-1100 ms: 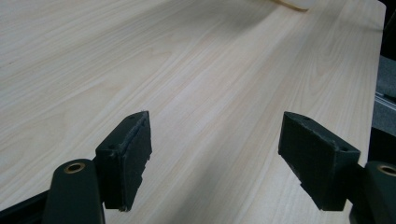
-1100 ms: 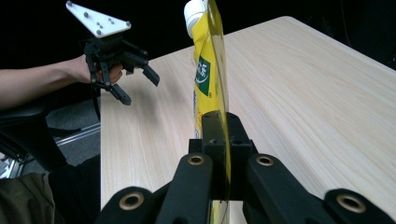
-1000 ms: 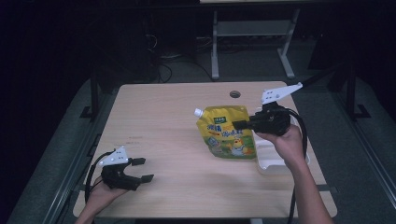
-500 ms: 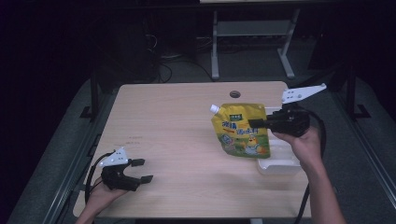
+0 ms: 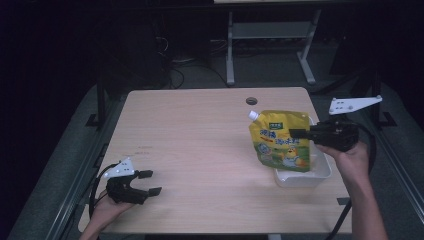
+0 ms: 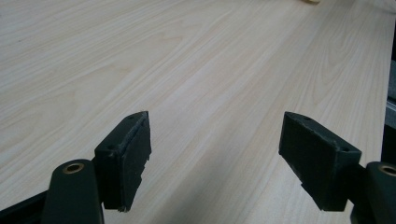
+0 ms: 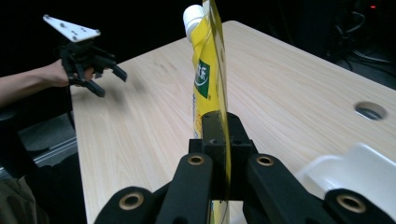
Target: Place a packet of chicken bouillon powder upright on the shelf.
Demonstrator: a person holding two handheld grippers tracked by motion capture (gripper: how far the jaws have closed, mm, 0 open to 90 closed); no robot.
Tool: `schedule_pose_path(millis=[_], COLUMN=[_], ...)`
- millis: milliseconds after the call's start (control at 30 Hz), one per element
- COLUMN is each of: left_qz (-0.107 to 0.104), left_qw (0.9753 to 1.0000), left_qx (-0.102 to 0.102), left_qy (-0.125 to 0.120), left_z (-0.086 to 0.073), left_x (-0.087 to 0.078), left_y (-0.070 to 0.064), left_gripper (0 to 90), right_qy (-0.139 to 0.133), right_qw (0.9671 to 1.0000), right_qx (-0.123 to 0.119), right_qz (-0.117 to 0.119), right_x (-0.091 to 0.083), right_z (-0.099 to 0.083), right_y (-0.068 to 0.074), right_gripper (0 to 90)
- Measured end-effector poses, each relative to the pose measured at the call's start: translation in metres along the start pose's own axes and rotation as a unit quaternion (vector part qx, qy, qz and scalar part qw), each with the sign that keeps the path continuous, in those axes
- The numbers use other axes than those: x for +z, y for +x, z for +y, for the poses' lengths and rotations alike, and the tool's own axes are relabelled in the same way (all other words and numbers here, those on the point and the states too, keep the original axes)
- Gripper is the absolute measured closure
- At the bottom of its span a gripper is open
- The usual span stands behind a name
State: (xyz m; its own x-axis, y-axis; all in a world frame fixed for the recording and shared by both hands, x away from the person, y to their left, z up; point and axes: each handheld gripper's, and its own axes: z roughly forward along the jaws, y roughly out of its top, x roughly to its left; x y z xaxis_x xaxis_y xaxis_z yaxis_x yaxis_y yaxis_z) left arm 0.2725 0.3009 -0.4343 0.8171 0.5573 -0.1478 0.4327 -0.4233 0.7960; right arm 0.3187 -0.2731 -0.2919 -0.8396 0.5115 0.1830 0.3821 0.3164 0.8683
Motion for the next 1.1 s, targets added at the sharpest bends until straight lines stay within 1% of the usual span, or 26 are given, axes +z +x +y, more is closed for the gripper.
schedule_pose_path(millis=[67,100,167,200,233,267,400,467,633,733,767,1000,1100], left_qz=[0.000,-0.003,-0.005,-0.007,-0.007,-0.008,-0.009,-0.010,-0.011,-0.011,-0.011,-0.009,-0.009], left_qw=[1.0000,1.0000,1.0000,0.9999,0.9999,0.9999,0.9998,0.9999,0.9998,0.9999,0.9999,0.9998,0.9999], left_qx=[-0.001,-0.003,-0.005,-0.008,-0.008,-0.009,-0.009,-0.007,-0.008,-0.009,-0.008,-0.011,-0.010], left_qy=[-0.001,-0.001,-0.003,-0.008,-0.008,-0.011,-0.012,-0.011,-0.011,-0.009,-0.009,-0.010,-0.009], left_z=[0.000,0.000,0.000,0.001,0.001,0.001,0.001,0.001,0.001,0.001,0.001,0.000,0.000], left_x=[0.000,0.000,0.000,-0.001,-0.001,-0.001,-0.001,0.000,0.000,0.000,0.000,0.000,0.000], left_y=[0.000,0.001,0.001,0.001,0.001,0.001,0.001,0.001,0.002,0.002,0.001,0.002,0.003], left_gripper=[24.8,24.8,24.7,24.7,24.7,24.7,24.6,24.6,24.6,24.6,24.5,24.5,24.5], right_qy=[-0.001,-0.003,-0.002,-0.001,-0.001,0.001,0.000,-0.008,-0.010,-0.013,-0.014,-0.006,-0.005], right_qw=[1.0000,0.9998,0.9998,0.9996,0.9996,0.9994,0.9991,0.9990,0.9988,0.9986,0.9984,0.9980,0.9975], right_qx=[0.002,0.007,0.008,0.010,0.010,0.013,0.019,0.024,0.022,0.024,0.029,0.040,0.049], right_qz=[-0.005,-0.016,-0.019,-0.026,-0.026,-0.032,-0.039,-0.038,-0.043,-0.045,-0.046,-0.048,-0.051], right_x=[-0.003,-0.011,-0.013,-0.018,-0.018,-0.021,-0.024,-0.027,-0.033,-0.034,-0.034,-0.026,-0.021], right_z=[-0.002,-0.007,-0.008,-0.012,-0.012,-0.015,-0.021,-0.026,-0.029,-0.030,-0.033,-0.044,-0.053], right_y=[-0.001,-0.004,-0.004,-0.006,-0.006,-0.008,-0.011,-0.015,-0.016,-0.017,-0.019,-0.024,-0.028], right_gripper=[89.8,89.8,89.8,89.8,89.8,89.8,89.8,89.8,89.7,89.7,89.7,89.7,89.6])
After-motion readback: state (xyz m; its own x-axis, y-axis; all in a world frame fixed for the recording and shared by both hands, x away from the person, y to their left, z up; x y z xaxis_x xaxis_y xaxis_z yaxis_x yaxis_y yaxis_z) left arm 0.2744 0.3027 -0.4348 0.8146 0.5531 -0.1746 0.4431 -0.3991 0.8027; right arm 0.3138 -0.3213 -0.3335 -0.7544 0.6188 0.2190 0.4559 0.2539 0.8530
